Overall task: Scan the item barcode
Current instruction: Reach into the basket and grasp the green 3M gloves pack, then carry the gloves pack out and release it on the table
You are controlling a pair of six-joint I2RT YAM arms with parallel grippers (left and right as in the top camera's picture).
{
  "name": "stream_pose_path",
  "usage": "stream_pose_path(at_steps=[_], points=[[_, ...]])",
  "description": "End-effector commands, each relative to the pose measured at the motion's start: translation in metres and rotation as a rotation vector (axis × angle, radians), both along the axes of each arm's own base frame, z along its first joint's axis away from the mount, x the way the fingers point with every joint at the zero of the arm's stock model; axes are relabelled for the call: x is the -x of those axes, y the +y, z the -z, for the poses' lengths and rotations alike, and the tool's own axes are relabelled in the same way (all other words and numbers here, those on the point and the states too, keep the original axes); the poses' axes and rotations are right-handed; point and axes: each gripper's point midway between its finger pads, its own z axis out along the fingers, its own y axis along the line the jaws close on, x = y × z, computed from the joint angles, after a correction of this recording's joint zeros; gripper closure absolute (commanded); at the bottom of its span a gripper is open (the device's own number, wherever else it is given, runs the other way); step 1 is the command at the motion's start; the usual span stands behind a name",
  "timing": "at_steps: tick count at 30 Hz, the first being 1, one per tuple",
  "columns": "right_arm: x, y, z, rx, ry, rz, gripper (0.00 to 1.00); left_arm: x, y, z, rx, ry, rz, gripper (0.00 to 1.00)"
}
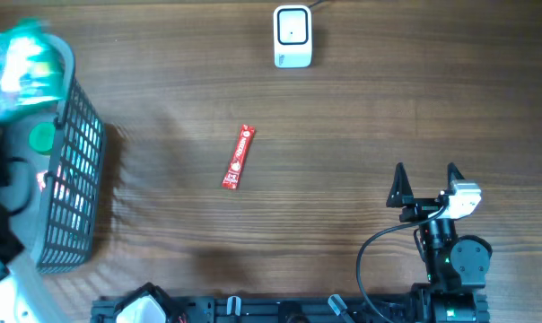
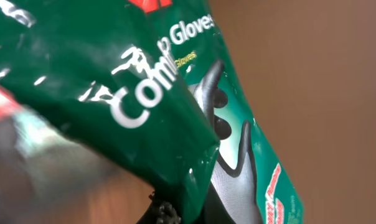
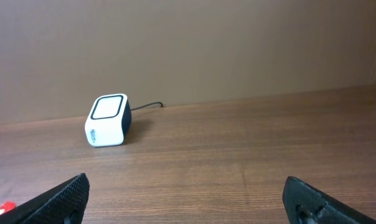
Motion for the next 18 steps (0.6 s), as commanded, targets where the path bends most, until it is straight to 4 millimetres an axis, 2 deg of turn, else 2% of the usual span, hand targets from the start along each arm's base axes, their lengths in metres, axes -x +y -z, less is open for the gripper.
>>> stream_pose_path(at_steps=[1, 2, 3, 5, 8, 10, 13, 14, 16, 18], points=[[0.0, 0.0, 0.0, -0.004, -0.001, 0.0, 0.0, -0.012, -0.107, 0.008, -0.167, 0.027, 0.6, 0.96], [0.0, 0.0, 0.0, -0.004, -0.001, 0.0, 0.0, -0.011, -0.138, 0.019, -0.21, 0.055, 0.748, 0.96], [0.0, 0.0, 0.0, -0.004, -0.001, 0.0, 0.0, -0.011, -0.157, 0.027, -0.234, 0.07, 0.842, 0.96], [0.0, 0.0, 0.0, -0.004, -0.001, 0.0, 0.0, -0.007, -0.21, 0.051, -0.288, 0.102, 1.086, 0.96], [0.0, 0.0, 0.0, -0.004, -0.001, 0.0, 0.0, 0.002, -0.272, 0.093, -0.365, 0.145, 1.377, 0.96], [0.0, 0.0, 0.0, -0.004, -0.001, 0.0, 0.0, 0.006, -0.298, 0.124, -0.406, 0.194, 1.485, 0.96], [0.0, 0.0, 0.0, -0.004, -0.001, 0.0, 0.0, 0.009, -0.334, 0.191, -0.474, 0.328, 1.577, 0.96], [0.0, 0.0, 0.0, -0.004, -0.001, 0.0, 0.0, 0.01, -0.35, 0.225, -0.469, 0.377, 1.598, 0.96], [0.0, 0.0, 0.0, -0.004, -0.001, 0.0, 0.0, 0.006, -0.362, 0.259, -0.411, 0.437, 1.538, 0.96], [0.0, 0.0, 0.0, -0.004, -0.001, 0.0, 0.0, -0.004, -0.367, 0.295, -0.29, 0.517, 1.371, 0.96]])
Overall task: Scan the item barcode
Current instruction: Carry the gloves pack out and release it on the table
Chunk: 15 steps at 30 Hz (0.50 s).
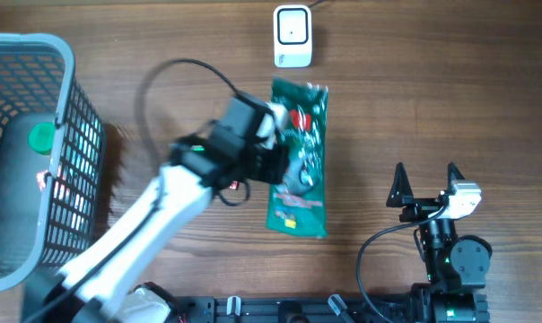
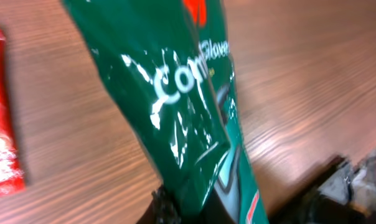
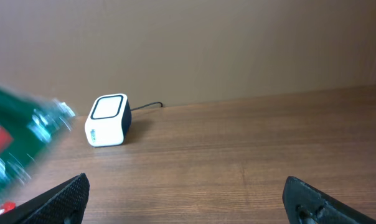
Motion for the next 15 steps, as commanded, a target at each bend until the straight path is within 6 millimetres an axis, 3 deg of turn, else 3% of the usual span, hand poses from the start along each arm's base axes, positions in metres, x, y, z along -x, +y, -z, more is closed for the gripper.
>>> stream_pose_path(at_steps=[1, 5, 6, 7, 8, 11, 15], points=[[0.0, 0.0, 0.0, -0.004, -0.001, 0.0, 0.0, -0.014, 0.005, 0.076, -0.04, 0.18, -0.417, 0.96], [0.0, 0.0, 0.0, -0.004, -0.001, 0.0, 0.0, -0.028, 0.017, 0.117, 0.041, 0.38, -0.982, 0.96], [0.0, 0.0, 0.0, -0.004, -0.001, 0.0, 0.0, -0.031, 0.013, 0.121, 0.089, 0.434, -1.073, 0.83], [0.0, 0.0, 0.0, -0.004, -0.001, 0.0, 0.0, -0.034, 0.005, 0.119, 0.146, 0.467, -1.115, 0.47], [0.0, 0.0, 0.0, -0.004, -0.001, 0.0, 0.0, -0.036, -0.004, 0.115, 0.186, 0.483, -1.105, 0.03], [0.0, 0.0, 0.0, -0.004, -0.001, 0.0, 0.0, -0.037, -0.047, 0.087, 0.364, 0.592, -0.94, 0.0], [0.0, 0.0, 0.0, -0.004, -0.001, 0.0, 0.0, -0.041, -0.056, 0.048, 0.439, 0.502, -0.789, 0.0]])
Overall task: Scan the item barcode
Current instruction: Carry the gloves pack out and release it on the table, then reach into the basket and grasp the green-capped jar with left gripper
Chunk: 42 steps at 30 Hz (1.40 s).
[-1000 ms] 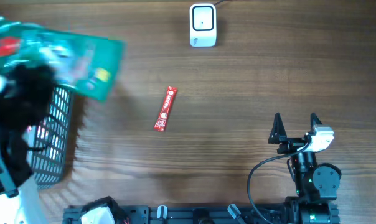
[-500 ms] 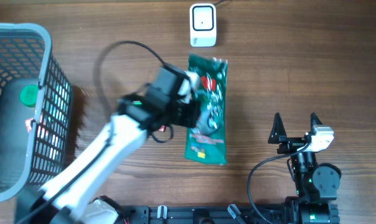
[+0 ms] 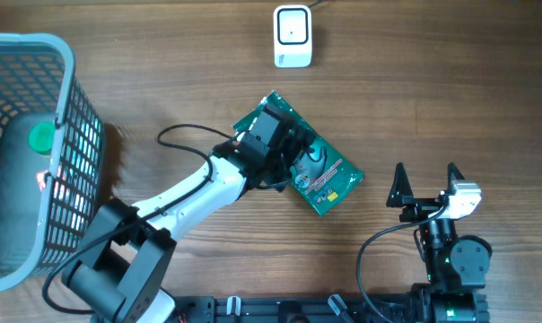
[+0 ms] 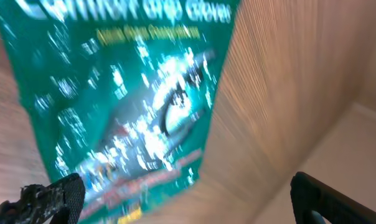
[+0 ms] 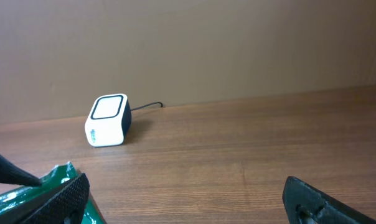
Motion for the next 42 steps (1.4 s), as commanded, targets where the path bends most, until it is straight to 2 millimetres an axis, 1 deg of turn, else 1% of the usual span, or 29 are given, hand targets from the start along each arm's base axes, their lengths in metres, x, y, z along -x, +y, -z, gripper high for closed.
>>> stream_pose_path(at_steps=[1, 2, 3, 4, 6, 7, 8, 10, 13, 15, 16, 18, 20, 21, 22, 23, 25, 27, 28, 29, 31, 33, 36, 40, 42], points=[[0.0, 0.0, 0.0, -0.004, -0.001, 0.0, 0.0, 0.002, -0.011, -0.05, 0.08, -0.115, 0.102, 0.0], [0.0, 0.0, 0.0, -0.005, -0.001, 0.0, 0.0, -0.003, -0.008, -0.068, 0.07, -0.197, 0.133, 0.0], [0.0, 0.0, 0.0, -0.004, -0.001, 0.0, 0.0, -0.009, -0.001, -0.086, 0.053, -0.27, 0.142, 0.0], [0.0, 0.0, 0.0, -0.004, -0.001, 0.0, 0.0, -0.014, 0.009, -0.099, 0.028, -0.317, 0.126, 0.0], [0.0, 0.0, 0.0, -0.004, -0.001, 0.0, 0.0, -0.025, 0.04, -0.132, -0.065, -0.436, 0.074, 0.0], [0.0, 0.0, 0.0, -0.005, -0.001, 0.0, 0.0, -0.03, 0.064, -0.155, -0.136, -0.516, 0.035, 0.0], [0.0, 0.0, 0.0, -0.004, -0.001, 0.0, 0.0, -0.034, 0.092, -0.176, -0.218, -0.579, -0.031, 0.0], [0.0, 0.0, 0.0, -0.004, -0.001, 0.0, 0.0, -0.038, 0.165, -0.218, -0.412, -0.688, -0.248, 0.0], [0.0, 0.0, 0.0, -0.004, -0.001, 0.0, 0.0, -0.025, 0.264, -0.27, -0.658, -0.801, -0.552, 0.0], [0.0, 0.0, 0.0, -0.004, -0.001, 0.0, 0.0, -0.017, 0.31, -0.296, -0.797, -0.853, -0.662, 0.0], [0.0, 0.0, 0.0, -0.004, -0.001, 0.0, 0.0, -0.014, 0.347, -0.319, -0.932, -0.9, -0.715, 0.0], [0.0, 0.0, 0.0, -0.004, -0.001, 0.0, 0.0, -0.01, 0.381, -0.335, -1.05, -0.914, -0.77, 0.0], [0.0, 0.0, 0.0, -0.004, -0.001, 0.0, 0.0, -0.006, 0.422, -0.347, -1.175, -0.909, -0.825, 0.0], [0.0, 0.0, 0.0, -0.004, -0.001, 0.0, 0.0, -0.008, 0.441, -0.347, -1.227, -0.895, -0.819, 0.0], [0.0, 0.0, 0.0, -0.004, -0.001, 0.0, 0.0, -0.01, 0.457, -0.341, -1.25, -0.871, -0.809, 0.0], [0.0, 0.0, 0.0, -0.004, -0.001, 0.0, 0.0, -0.015, 0.471, -0.331, -1.263, -0.841, -0.782, 0.0], [0.0, 0.0, 0.0, -0.004, -0.001, 0.0, 0.0, -0.028, 0.491, -0.296, -1.222, -0.764, -0.682, 0.0], [0.0, 0.0, 0.0, -0.004, -0.001, 0.0, 0.0, -0.047, 0.498, -0.251, -1.187, -0.702, -0.454, 0.0], [0.0, 0.0, 0.0, -0.004, -0.001, 0.0, 0.0, -0.053, 0.5, -0.224, -1.178, -0.655, -0.34, 0.0], [0.0, 0.0, 0.0, -0.004, -0.001, 0.0, 0.0, -0.053, 0.511, -0.192, -1.196, -0.553, -0.267, 0.0], [0.0, 0.0, 0.0, -0.004, -0.001, 0.0, 0.0, -0.05, 0.525, -0.169, -1.232, -0.449, -0.26, 0.0], [0.0, 0.0, 0.0, -0.005, -0.001, 0.0, 0.0, -0.048, 0.534, -0.154, -1.246, -0.388, -0.268, 0.0], [0.0, 0.0, 0.0, -0.004, -0.001, 0.0, 0.0, -0.052, 0.541, -0.143, -1.214, -0.373, -0.307, 0.0], [0.0, 0.0, 0.0, -0.004, -0.001, 0.0, 0.0, -0.056, 0.541, -0.132, -1.069, -0.39, -0.418, 0.0], [0.0, 0.0, 0.0, -0.004, -0.001, 0.0, 0.0, -0.052, 0.549, -0.127, -1.021, -0.373, -0.489, 0.0]])
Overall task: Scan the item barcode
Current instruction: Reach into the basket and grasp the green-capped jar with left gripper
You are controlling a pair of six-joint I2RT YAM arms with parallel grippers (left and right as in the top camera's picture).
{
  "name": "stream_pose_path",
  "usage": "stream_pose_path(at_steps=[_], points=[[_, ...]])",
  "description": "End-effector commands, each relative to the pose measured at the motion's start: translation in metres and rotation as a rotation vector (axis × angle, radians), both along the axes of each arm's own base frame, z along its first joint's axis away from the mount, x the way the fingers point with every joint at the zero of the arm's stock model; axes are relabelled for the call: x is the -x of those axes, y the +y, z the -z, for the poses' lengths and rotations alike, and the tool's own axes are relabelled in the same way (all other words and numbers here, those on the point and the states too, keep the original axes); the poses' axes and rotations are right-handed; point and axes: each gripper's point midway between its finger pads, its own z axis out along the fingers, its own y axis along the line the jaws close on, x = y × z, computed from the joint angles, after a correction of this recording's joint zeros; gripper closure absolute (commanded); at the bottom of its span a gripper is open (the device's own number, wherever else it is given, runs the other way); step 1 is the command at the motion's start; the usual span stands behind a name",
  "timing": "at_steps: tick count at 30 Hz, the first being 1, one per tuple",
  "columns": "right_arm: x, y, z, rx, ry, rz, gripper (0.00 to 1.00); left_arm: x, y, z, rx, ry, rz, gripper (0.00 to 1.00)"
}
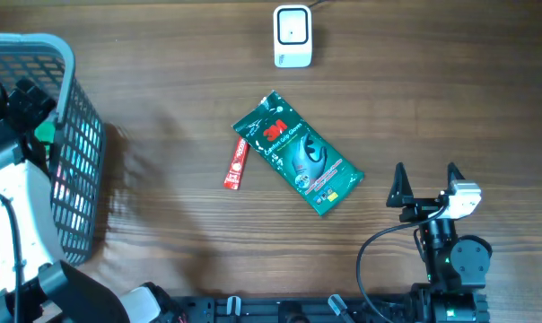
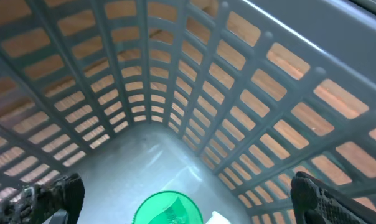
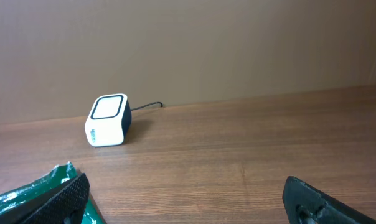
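The green glove pack lies flat and slanted at the table's middle, printed face up, below the white scanner. Its corner shows in the right wrist view. A red stick packet lies by the pack's left edge. My left gripper is open inside the grey basket, its fingertips spread above a green lid. My right gripper stands open and empty at the front right, facing the scanner.
The basket's mesh walls close in around my left gripper. The scanner's cable runs off behind it. A brown wall backs the table. My right arm's base sits at the front edge.
My left gripper was open right above the green pack at the table's middle. It is now back inside the basket over the green lid. The pack rests where it was; the right arm is unchanged.
My left gripper held the green glove pack above the basket, with only the red stick on the table. Then it held the pack below the scanner. Then the pack lay slanted on the table beneath open jaws, and now the gripper is back in the basket.
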Motion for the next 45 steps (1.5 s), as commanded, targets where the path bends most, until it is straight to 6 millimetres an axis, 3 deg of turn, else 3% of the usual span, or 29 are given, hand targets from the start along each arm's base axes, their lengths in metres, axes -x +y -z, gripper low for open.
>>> stream_pose_path(at_steps=[1, 7, 16, 21, 24, 29, 31, 32, 36, 39, 42, 44, 45], points=[[0.0, 0.0, 0.0, -0.004, -0.001, 0.0, 0.0, 0.003, 0.012, 0.016, 0.162, -0.087, -0.105, 0.0], [0.0, 0.0, 0.0, -0.004, -0.001, 0.0, 0.0, 0.016, 0.036, 0.039, 0.238, -0.087, -0.21, 0.0], [0.0, 0.0, 0.0, -0.004, -0.001, 0.0, 0.0, -0.001, 0.019, 0.101, 0.168, 0.167, -0.006, 0.0], [0.0, 0.0, 0.0, -0.005, -0.001, 0.0, 0.0, -0.006, 0.014, 0.109, 0.165, 0.185, 0.025, 0.0], [0.0, 0.0, 0.0, -0.004, -0.001, 0.0, 0.0, -0.003, 0.011, 0.118, 0.185, 0.212, 0.025, 0.0], [0.0, 0.0, 0.0, -0.004, -0.001, 0.0, 0.0, 0.007, 0.002, 0.16, 0.269, 0.315, 0.029, 0.0], [0.0, 0.0, 0.0, -0.004, -0.001, 0.0, 0.0, 0.007, -0.003, 0.167, 0.295, 0.325, 0.043, 0.0], [0.0, 0.0, 0.0, -0.004, -0.001, 0.0, 0.0, 0.006, -0.004, 0.167, 0.301, 0.32, 0.051, 0.03], [0.0, 0.0, 0.0, -0.005, -0.001, 0.0, 0.0, 0.003, -0.004, 0.159, 0.292, 0.303, 0.057, 0.27], [0.0, 0.0, 0.0, -0.004, -0.001, 0.0, 0.0, 0.0, -0.002, 0.135, 0.257, 0.256, 0.058, 0.37], [0.0, 0.0, 0.0, -0.004, -0.001, 0.0, 0.0, -0.004, 0.002, 0.097, 0.208, 0.194, 0.057, 0.38], [0.0, 0.0, 0.0, -0.004, -0.001, 0.0, 0.0, -0.005, 0.004, 0.055, 0.161, 0.13, 0.058, 0.37], [0.0, 0.0, 0.0, -0.005, -0.001, 0.0, 0.0, -0.003, 0.003, 0.017, 0.119, 0.073, 0.058, 0.33]])
